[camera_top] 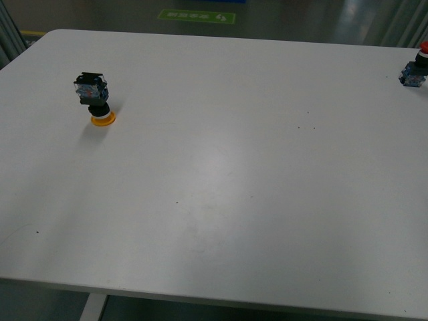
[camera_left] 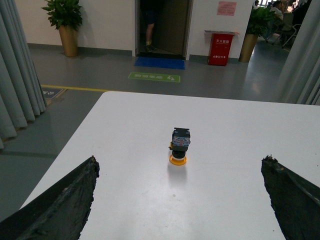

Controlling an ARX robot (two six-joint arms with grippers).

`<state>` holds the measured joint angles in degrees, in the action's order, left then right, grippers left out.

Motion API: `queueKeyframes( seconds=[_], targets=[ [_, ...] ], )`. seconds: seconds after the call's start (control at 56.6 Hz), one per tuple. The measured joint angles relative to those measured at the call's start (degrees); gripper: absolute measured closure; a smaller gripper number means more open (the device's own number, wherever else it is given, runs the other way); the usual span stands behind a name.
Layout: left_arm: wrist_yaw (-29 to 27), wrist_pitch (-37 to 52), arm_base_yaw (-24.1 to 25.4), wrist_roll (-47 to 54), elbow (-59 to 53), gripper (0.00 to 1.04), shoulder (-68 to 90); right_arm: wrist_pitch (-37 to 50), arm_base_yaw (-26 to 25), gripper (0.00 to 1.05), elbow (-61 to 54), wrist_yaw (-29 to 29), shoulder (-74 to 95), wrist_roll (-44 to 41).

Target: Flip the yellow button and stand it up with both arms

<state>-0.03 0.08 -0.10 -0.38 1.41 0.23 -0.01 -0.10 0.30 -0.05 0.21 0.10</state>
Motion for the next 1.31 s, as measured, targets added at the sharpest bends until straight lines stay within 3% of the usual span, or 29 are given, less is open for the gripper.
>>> queueKeyframes(
  seconds=[0.777,0.812,0.865,0.918,1.024,1.077,1.148,1.307],
  targets=[
    [0.0,0.0,0.0,0.0,0.0,0.07,0.0,0.0,0.0,0.07,0.0,-0.02,0.0,0.0],
    [-1.55,-0.81,-0.42,-0.74,0.26,0.07,0.61,0.0,0.0,0.07,0.0,-0.02,0.0,0.0],
    [-10.05,-8.63,-1.22,-4.57,3.26,0.07,5.44,0.0,0.0,0.07,0.0,-0.02,0.0,0.0],
    [-13.79,-10.86,1.2,-7.82,6.23,0.07,13.79,0.0,0.0,0.07,0.0,0.0,0.0,0.0],
    [-0.81,0.31,15.72,-7.91,12.83,0.07,37.03,0.0,0.0,0.07,0.0,0.0,0.02,0.0],
    [4.39,4.74,19.39,-4.92,17.68,0.07,47.25,0.0,0.0,0.07,0.0,0.0,0.0,0.0],
    [8.7,7.45,19.91,-0.13,23.61,0.07,58.34,0.0,0.0,0.07,0.0,0.02,0.0,0.0],
    [16.17,4.07,16.31,5.14,37.88,0.07,75.67,0.0,0.0,0.07,0.0,0.0,0.0,-0.02]
  ],
)
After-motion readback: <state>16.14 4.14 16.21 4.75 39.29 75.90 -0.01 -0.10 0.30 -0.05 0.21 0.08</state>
